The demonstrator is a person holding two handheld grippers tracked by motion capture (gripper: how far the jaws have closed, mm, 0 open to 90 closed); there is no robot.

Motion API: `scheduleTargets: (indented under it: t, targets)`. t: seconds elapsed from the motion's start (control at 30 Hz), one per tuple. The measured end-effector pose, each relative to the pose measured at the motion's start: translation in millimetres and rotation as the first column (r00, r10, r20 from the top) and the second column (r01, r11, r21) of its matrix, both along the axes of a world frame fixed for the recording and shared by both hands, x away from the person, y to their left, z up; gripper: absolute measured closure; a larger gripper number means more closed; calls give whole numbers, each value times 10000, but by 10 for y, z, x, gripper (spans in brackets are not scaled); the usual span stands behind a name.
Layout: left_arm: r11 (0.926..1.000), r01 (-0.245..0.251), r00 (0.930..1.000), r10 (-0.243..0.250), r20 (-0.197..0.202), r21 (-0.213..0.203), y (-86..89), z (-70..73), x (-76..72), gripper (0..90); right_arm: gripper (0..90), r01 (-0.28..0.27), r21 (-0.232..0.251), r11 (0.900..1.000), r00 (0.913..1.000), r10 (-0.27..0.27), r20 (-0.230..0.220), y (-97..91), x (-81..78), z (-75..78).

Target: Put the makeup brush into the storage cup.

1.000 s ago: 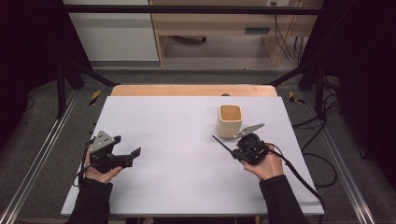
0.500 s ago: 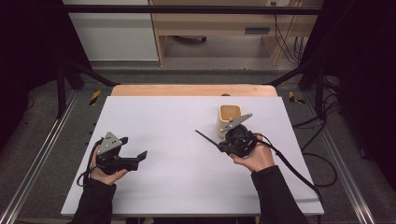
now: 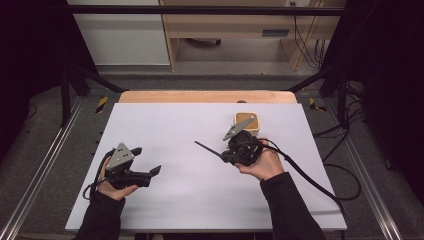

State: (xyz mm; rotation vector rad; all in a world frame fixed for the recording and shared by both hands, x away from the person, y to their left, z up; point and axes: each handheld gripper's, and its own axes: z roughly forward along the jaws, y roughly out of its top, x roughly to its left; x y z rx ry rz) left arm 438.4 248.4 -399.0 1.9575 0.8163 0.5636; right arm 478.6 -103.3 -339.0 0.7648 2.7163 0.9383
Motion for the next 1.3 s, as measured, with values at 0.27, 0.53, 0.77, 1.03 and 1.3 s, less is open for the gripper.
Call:
scheduleTargets:
  t: [0.27, 0.53, 0.77, 1.03, 1.3]
  targets:
    - [9969, 616, 9978, -628, 225, 499, -81, 52, 6, 93, 836, -308, -52, 9995, 9989, 306, -345, 51, 18, -46]
    - [9783, 1445, 9868, -1536, 518, 1486, -250, 85, 25, 96, 836, -449, -25, 9990, 9973, 447, -581, 86, 5, -49]
    - [9633, 1718, 9797, -1889, 666, 2063, -387, 84, 70, 98, 836, -528, -21, 9986, 9961, 525, -702, 104, 9, -64]
    - [9242, 2321, 9581, -2711, 929, 3033, -628, 129, 104, 108, 836, -683, 0, 9977, 9934, 680, -921, 111, 12, -80]
    - [9024, 2523, 9428, -3106, 1212, 3494, -796, 181, 120, 123, 836, -727, 94, 9973, 9914, 733, -1082, 130, 25, -105]
